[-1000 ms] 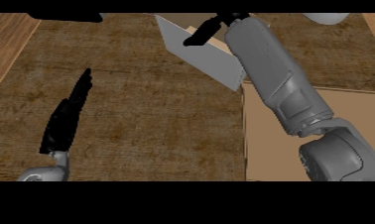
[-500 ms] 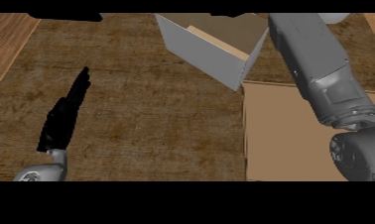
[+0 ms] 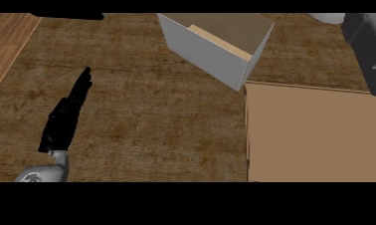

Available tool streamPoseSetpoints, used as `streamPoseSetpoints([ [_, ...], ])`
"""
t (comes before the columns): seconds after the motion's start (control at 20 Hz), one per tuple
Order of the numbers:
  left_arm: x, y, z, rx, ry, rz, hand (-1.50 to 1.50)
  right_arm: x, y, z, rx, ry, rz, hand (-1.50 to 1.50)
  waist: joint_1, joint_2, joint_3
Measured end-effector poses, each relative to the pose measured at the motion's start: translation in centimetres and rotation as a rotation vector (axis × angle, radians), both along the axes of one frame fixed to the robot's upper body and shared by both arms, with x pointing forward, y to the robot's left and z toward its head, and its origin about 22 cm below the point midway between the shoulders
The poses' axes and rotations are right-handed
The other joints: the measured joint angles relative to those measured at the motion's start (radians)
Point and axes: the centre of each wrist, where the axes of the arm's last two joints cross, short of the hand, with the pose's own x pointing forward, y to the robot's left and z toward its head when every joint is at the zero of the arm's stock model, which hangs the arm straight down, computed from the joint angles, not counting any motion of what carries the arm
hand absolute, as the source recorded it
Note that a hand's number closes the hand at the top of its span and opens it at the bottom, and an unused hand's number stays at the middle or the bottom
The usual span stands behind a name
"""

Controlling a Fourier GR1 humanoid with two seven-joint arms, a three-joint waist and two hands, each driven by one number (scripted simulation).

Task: Pick the sweet potato from the tray and place it in the cardboard box

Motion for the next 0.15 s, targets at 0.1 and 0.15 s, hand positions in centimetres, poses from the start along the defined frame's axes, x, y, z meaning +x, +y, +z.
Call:
streamPoseSetpoints([
  [0.1, -0.1, -0.4, -0.2, -0.003, -0.002, -0.002, 0.0, -0.6, -2.5, 0.2, 0.0, -0.003, -0.001, -1.5, 0.002, 0.001, 0.0],
  [0.15, -0.1, -0.2, -0.1, -0.003, -0.002, -0.002, 0.0, -1.0, -3.7, 0.5, -0.003, -0.007, 0.002, -1.5, 0.003, 0.001, 0.001],
])
